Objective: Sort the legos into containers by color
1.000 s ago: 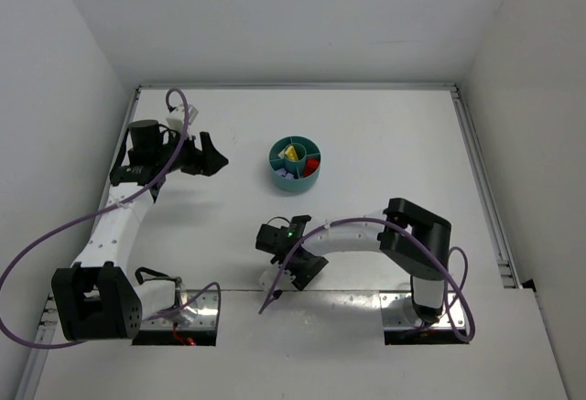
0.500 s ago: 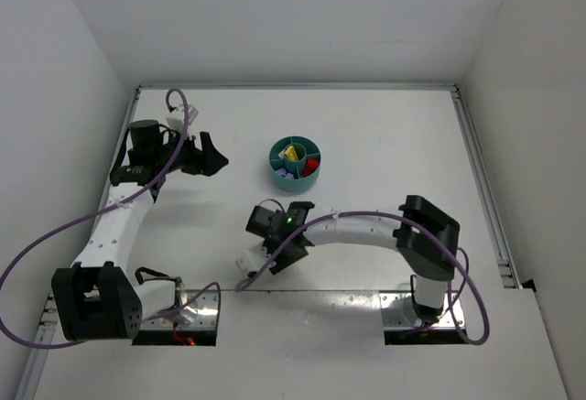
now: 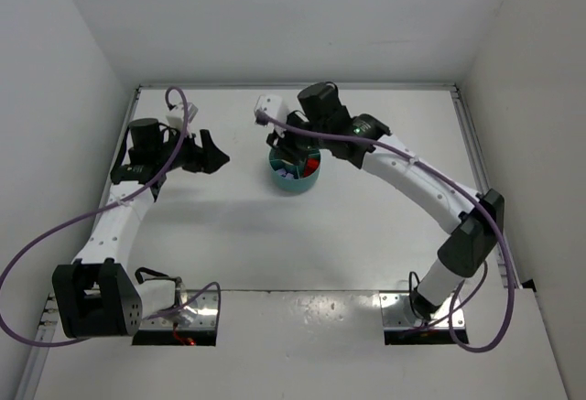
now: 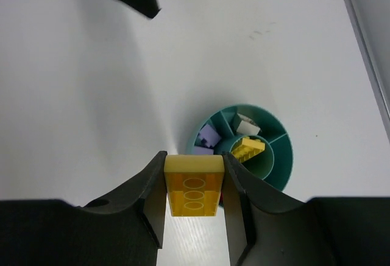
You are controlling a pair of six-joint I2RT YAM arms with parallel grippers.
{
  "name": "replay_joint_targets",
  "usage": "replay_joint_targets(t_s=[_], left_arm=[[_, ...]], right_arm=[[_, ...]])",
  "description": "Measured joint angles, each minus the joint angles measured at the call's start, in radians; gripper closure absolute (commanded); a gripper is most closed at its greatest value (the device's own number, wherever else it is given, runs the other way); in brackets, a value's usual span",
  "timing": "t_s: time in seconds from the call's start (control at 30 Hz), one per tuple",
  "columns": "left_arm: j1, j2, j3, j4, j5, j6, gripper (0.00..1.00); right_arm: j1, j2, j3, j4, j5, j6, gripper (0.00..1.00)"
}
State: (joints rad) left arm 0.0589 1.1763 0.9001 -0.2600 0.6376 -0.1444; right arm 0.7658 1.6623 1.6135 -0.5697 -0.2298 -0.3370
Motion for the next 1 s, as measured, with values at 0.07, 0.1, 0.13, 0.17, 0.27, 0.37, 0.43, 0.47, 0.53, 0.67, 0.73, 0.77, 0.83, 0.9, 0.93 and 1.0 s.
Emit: replay_joint_targets(t_s=[0.07,0.1,0.13,0.17,0.27,0.37,0.43,0.47,0.53,0.67,0.73,0.77,0.83,0.9,0.93,1.0], left_arm=[[0.0,0.0,0.0,0.008,0.001,0.0,0.21],[0.0,0.001,0.0,0.011,0.0,-0.001,0.21],[0.0,0.002,0.0,0.015,0.001,-0.002,0.21],[0.0,0.005,0.0,0.02,0.002,-0.003,0.21],[0.0,0.018,0.001,0.033,0.01,-0.009,0.21],[0.0,0.039,0.004,0.039,0.021,-0.019,0.21],[0.0,0.054,0.007,0.047,0.029,-0.025,0.21],[0.0,0.064,0.009,0.052,0.034,-0.031,0.21],[0.0,0.087,0.014,0.067,0.047,-0.046,0.21],[0.0,0.137,0.026,0.083,0.077,-0.077,0.21],[0.0,0.151,0.031,0.087,0.085,-0.086,0.21],[0.002,0.153,0.033,0.09,0.09,-0.09,0.21],[0.003,0.153,0.036,0.091,0.103,-0.093,0.21],[0.006,0.154,0.038,0.093,0.114,-0.094,0.21],[0.006,0.157,0.041,0.093,0.119,-0.096,0.21],[0.008,0.168,0.054,0.089,0.124,-0.097,0.21]], right_arm=[[-0.033,0.003,-0.003,0.034,-0.022,0.049,0.92],[-0.068,0.008,-0.003,0.058,-0.047,0.09,0.92],[-0.084,0.011,-0.003,0.068,-0.056,0.107,0.92],[-0.116,0.018,-0.003,0.087,-0.079,0.14,0.92],[-0.212,0.043,-0.022,0.171,-0.145,0.227,0.92],[-0.312,0.077,-0.045,0.259,-0.249,0.33,0.92],[-0.372,0.106,-0.064,0.33,-0.336,0.417,0.92],[-0.397,0.119,-0.079,0.37,-0.376,0.458,0.92],[-0.43,0.133,-0.105,0.421,-0.425,0.519,0.92],[-0.449,0.136,-0.182,0.531,-0.499,0.615,0.92],[-0.449,0.136,-0.21,0.567,-0.525,0.642,0.92],[-0.449,0.136,-0.223,0.588,-0.534,0.652,0.93],[-0.449,0.136,-0.249,0.634,-0.537,0.656,0.93],[-0.449,0.126,-0.312,0.715,-0.53,0.655,0.95],[-0.449,0.113,-0.361,0.753,-0.527,0.655,0.95],[-0.449,0.1,-0.436,0.796,-0.521,0.655,0.95]])
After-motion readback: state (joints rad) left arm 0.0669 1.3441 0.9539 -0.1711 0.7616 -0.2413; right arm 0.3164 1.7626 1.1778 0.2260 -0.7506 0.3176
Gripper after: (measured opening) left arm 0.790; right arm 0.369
